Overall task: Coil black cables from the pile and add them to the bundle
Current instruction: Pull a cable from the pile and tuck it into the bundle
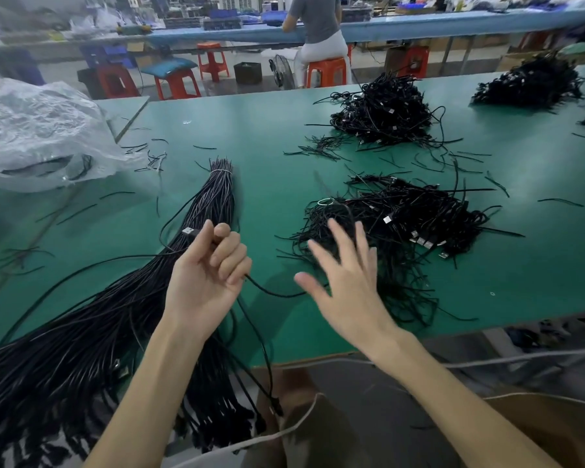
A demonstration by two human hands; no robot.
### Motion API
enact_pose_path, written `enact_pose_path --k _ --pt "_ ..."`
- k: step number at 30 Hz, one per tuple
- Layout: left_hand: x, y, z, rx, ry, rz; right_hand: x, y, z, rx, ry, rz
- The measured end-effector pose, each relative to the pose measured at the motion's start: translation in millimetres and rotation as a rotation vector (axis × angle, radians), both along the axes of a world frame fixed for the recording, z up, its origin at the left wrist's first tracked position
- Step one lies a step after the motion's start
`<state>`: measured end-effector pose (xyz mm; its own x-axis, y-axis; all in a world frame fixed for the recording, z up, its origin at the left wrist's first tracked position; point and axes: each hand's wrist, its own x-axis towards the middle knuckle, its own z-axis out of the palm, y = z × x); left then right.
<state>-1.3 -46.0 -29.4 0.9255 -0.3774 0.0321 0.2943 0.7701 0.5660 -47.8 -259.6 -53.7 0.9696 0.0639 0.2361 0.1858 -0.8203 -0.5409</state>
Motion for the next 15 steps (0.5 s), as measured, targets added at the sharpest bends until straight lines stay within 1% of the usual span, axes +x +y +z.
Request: enact_pose_path --k 2,4,5,6,8,9,10,12,14,15 --pt "-2 -4 1 0.02 -0.048 -0.03 -4 12 0 -0.19 -0.025 0.05" --pt "-4 -7 2 0.054 -0.102 -0.036 -7 20 1 -0.285 -0.064 0.112" --pt "-4 -7 3 0.063 -0.122 -0.032 -8 23 2 -0.262 -0.069 0.167" --pt "-5 -7 5 0.066 -0.139 -0.023 -10 26 2 -0.163 -0.04 0.237" --pt "-5 -6 9 0.068 -0.158 0.003 -14 28 1 0.138 0.065 0.373" --pt "-5 -5 11 0.071 -0.163 0.016 -16 28 -2 0.238 0.097 0.409" --pt "-5 -5 13 0.075 -0.168 0.028 -18 27 -4 0.258 0.109 0.423" --pt "-9 -4 16 0.093 -0.191 0.024 -19 26 -6 0.217 0.129 0.427" --pt "-13 0 16 0.16 -0.291 -0.068 -10 19 -8 0.191 0.2 0.393" --pt "-16 5 17 0.246 -0.382 -0.157 -4 14 -5 0.147 0.232 0.38"
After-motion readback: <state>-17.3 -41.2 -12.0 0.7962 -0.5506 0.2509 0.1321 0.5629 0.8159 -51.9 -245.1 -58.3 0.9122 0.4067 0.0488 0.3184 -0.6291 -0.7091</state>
